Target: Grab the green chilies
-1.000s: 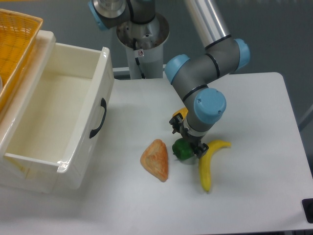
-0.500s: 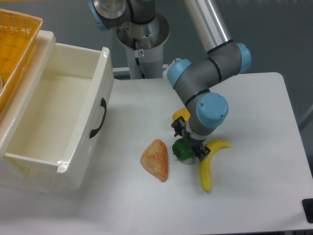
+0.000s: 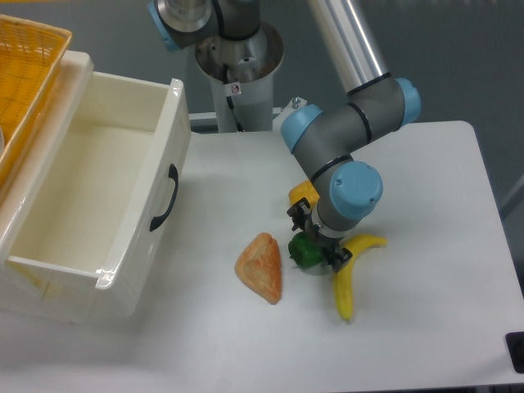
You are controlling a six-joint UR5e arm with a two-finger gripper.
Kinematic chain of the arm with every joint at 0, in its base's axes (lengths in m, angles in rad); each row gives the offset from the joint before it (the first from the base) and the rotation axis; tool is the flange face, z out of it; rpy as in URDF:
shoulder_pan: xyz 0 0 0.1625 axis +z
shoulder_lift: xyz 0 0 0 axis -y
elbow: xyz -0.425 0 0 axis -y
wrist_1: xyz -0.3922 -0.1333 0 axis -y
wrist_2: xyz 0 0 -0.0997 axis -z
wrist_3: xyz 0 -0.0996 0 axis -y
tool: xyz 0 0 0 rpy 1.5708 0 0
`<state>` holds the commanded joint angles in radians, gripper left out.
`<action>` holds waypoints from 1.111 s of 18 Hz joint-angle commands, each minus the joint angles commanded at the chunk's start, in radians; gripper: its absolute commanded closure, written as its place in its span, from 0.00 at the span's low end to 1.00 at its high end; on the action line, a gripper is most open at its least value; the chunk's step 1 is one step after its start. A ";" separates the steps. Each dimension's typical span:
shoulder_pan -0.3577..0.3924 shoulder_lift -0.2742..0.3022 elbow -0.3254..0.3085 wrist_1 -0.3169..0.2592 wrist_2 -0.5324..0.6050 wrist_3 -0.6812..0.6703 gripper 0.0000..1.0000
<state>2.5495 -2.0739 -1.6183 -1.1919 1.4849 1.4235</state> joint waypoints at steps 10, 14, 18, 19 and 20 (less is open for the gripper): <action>0.002 0.012 0.020 -0.005 -0.002 -0.009 0.62; 0.009 0.055 0.035 -0.041 0.002 -0.009 0.62; 0.014 0.101 0.041 -0.098 0.002 -0.018 0.62; 0.015 0.121 0.044 -0.124 -0.003 -0.028 0.62; 0.018 0.136 0.055 -0.150 -0.005 -0.031 0.62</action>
<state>2.5679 -1.9376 -1.5632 -1.3420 1.4803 1.3929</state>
